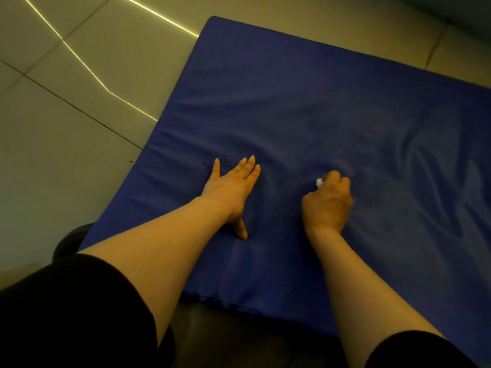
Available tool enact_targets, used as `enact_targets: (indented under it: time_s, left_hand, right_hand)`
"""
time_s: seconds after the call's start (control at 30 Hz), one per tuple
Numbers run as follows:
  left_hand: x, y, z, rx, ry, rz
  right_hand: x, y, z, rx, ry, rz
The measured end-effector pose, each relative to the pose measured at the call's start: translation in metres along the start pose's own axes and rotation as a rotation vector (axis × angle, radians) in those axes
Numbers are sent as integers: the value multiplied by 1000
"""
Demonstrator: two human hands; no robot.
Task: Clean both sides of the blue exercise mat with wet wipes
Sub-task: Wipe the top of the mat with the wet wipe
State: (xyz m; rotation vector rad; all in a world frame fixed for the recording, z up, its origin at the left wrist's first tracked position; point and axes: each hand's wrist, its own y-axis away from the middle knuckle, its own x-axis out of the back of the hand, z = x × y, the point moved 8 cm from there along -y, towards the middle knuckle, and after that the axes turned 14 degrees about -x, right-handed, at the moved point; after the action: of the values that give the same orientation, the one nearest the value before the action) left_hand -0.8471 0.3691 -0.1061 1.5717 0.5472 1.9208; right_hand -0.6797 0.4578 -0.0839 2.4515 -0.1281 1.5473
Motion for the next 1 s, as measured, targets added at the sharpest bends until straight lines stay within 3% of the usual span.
enact_targets:
  time_s: [0.27, 0.33, 0.53, 0.7, 0.8, 0.87, 1.0]
  left_hand:
    - [1, 2, -1, 18, 1, 12]
    - [2, 2, 0, 7, -6, 8]
    - [2, 2, -1, -8, 19, 10]
    - [1, 1, -2, -1, 25, 22]
    - [2, 1, -3, 2, 35, 20]
    - [3, 1, -2, -4, 23, -1]
    - [18, -2, -7, -2, 51, -15]
  right_hand:
    - [-46, 66, -58, 348, 5, -296]
    - [-38, 43, -49, 312, 46, -272]
    - [-3, -20, -11, -34, 37, -71]
    - [-44, 49, -65, 274, -1, -235]
    - [-51, 50, -73, 344, 18, -311]
    - [-43, 28, -66, 328, 60, -281]
    - [-11, -29, -35, 84, 10, -120]
